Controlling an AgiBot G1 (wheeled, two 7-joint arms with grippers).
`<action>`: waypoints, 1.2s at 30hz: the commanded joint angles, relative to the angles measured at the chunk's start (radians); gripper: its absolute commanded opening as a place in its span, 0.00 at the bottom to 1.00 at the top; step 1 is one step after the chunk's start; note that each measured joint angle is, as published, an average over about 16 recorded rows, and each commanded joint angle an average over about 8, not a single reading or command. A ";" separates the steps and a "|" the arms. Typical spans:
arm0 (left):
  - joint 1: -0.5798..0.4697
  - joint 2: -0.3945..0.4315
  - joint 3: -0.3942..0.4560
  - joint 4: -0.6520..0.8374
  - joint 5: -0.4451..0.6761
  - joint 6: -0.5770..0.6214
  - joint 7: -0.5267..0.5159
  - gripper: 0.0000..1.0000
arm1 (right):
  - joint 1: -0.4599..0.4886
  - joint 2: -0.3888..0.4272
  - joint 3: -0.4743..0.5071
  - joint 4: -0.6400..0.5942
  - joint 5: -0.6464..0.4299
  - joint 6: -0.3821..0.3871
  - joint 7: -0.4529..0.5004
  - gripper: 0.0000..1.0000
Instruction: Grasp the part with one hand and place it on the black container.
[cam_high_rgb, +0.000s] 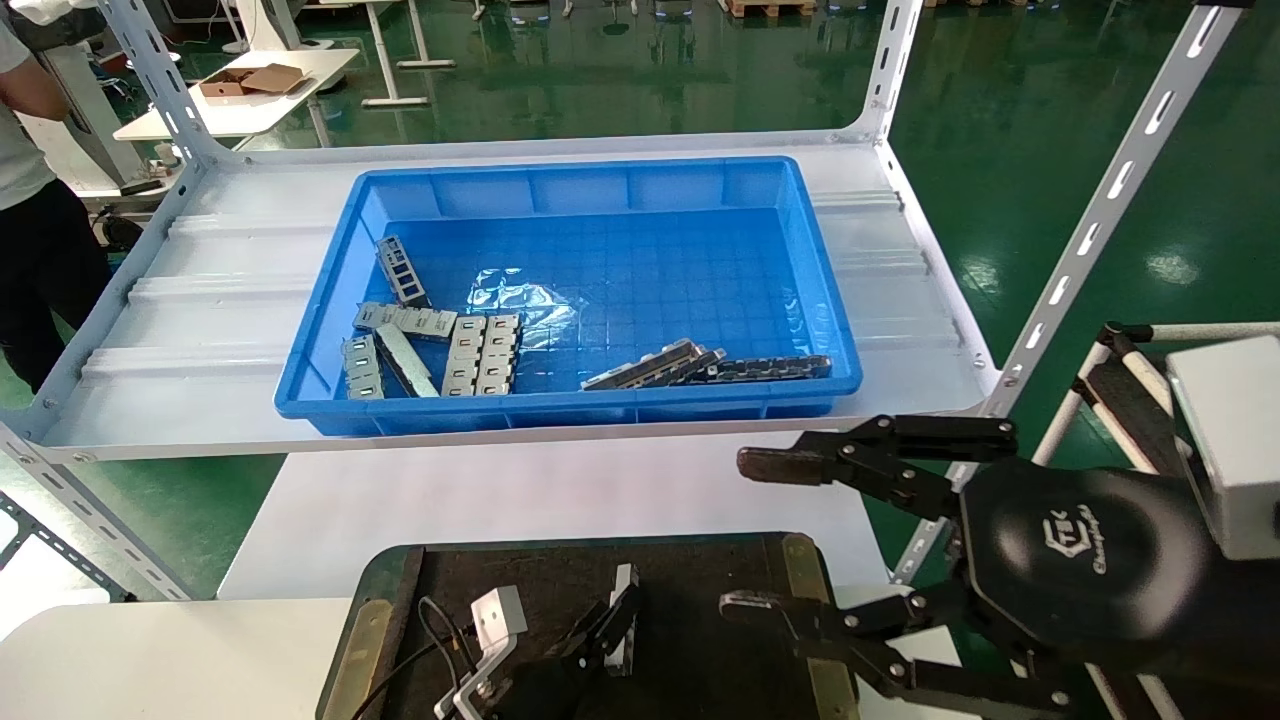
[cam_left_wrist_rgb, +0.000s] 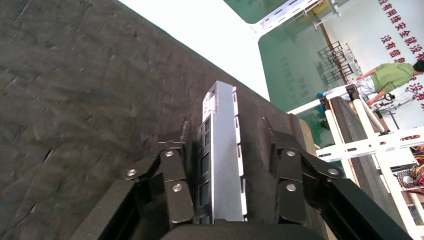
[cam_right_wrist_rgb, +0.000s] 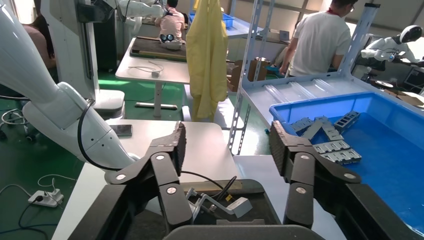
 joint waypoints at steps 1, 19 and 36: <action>-0.003 0.000 0.010 0.000 -0.019 0.005 0.014 1.00 | 0.000 0.000 0.000 0.000 0.000 0.000 0.000 1.00; -0.083 -0.051 0.170 0.050 0.006 0.198 -0.026 1.00 | 0.000 0.000 -0.001 0.000 0.001 0.000 -0.001 1.00; -0.233 -0.262 0.429 0.074 0.324 0.658 -0.246 1.00 | 0.000 0.001 -0.002 0.000 0.001 0.001 -0.001 1.00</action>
